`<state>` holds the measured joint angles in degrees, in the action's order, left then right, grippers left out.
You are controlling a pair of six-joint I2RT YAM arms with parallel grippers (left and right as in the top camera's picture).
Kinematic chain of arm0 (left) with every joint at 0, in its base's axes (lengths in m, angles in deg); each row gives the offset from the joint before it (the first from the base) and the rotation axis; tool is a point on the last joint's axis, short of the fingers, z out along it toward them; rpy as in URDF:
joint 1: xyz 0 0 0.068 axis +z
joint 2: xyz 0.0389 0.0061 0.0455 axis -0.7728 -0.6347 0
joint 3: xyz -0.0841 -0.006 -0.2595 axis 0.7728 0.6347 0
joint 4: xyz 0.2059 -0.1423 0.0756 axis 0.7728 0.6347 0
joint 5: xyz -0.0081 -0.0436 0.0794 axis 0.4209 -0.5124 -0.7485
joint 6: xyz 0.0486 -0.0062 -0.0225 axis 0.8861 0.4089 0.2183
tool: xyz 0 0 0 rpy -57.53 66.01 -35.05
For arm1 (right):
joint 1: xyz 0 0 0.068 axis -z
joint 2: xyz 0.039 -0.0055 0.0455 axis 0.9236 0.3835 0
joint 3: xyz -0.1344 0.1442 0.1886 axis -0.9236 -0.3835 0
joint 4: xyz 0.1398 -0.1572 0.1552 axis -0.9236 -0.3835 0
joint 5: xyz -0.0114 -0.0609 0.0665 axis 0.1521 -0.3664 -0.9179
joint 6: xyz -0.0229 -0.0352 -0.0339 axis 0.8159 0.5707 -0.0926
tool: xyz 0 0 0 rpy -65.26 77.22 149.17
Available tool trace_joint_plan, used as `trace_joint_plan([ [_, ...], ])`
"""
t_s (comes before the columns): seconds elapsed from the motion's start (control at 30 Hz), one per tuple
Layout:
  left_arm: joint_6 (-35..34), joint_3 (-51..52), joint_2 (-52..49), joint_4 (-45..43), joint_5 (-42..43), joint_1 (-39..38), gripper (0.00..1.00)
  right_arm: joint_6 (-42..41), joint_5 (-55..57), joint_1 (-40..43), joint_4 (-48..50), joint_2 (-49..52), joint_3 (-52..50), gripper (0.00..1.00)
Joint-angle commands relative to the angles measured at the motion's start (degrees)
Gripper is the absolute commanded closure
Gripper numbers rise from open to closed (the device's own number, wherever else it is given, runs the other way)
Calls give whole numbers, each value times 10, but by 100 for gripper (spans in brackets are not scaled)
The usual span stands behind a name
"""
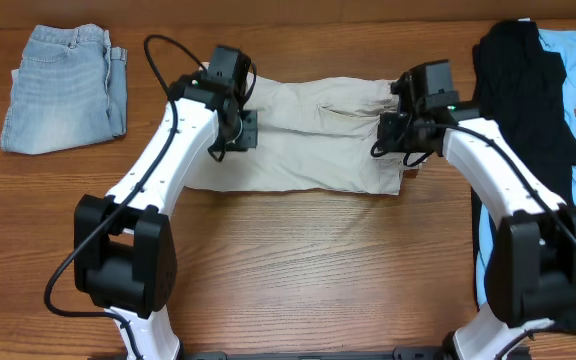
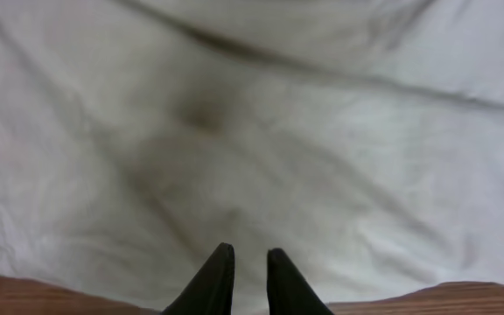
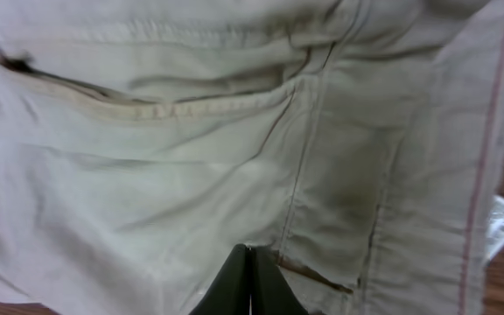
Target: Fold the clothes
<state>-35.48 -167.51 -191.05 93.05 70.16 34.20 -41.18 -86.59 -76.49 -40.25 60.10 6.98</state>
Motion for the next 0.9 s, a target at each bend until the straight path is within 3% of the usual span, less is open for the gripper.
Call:
trace_joint_plan([
  [0.0,-6,10,-6,-8,2,3,89,12,-12,-19,4,39,0,96],
  [0.13,-1,16,-6,-70,5,2,89,12,-10,-33,16,69,0,96],
  [0.3,45,64,-16,-216,33,-2,82,12,-9,-34,18,71,0,95],
  [0.63,63,82,-114,-266,-8,9,94,10,-2,-34,22,74,0,96],
  [0.87,59,82,-146,-454,-15,19,89,10,2,-34,9,74,0,95],
])
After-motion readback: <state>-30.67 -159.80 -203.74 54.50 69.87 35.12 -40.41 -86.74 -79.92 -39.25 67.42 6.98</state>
